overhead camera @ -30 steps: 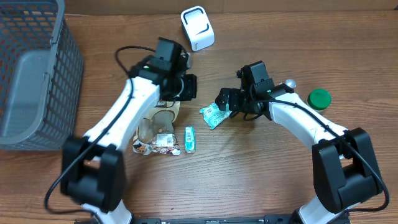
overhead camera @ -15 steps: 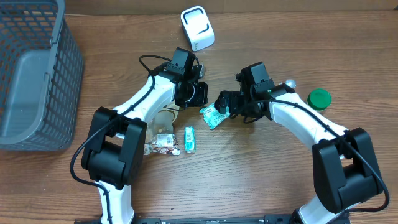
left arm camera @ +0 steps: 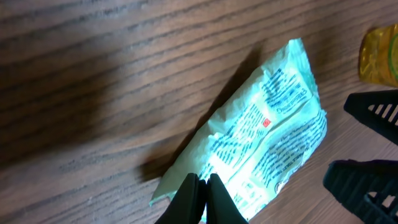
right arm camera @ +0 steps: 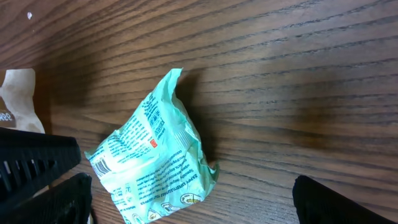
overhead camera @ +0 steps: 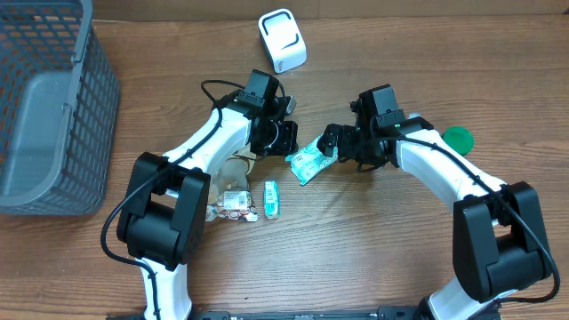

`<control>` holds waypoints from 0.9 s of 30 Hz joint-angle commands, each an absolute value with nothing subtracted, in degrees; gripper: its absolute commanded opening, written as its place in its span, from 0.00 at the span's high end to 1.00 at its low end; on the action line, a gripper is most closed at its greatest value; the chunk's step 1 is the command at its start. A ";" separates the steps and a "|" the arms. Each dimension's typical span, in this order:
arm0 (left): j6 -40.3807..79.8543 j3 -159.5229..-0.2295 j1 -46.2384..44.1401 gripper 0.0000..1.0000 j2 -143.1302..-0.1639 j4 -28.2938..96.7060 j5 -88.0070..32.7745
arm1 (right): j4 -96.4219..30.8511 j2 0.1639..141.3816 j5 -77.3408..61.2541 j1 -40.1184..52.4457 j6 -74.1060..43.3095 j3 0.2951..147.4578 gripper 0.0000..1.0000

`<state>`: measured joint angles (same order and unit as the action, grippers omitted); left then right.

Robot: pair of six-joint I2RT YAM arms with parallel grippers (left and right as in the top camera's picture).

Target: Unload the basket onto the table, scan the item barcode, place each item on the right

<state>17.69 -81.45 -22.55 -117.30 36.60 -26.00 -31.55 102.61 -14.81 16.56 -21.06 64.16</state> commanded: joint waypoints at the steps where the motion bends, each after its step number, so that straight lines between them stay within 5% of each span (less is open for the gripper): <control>1: 15.92 -81.10 -23.29 0.96 -117.86 37.23 -27.07 | -31.35 102.83 -15.29 16.36 -21.26 64.05 0.02; 27: 14.79 -75.22 -24.14 0.96 -117.89 31.77 -26.81 | -30.04 103.77 -16.80 16.38 -21.30 64.05 0.09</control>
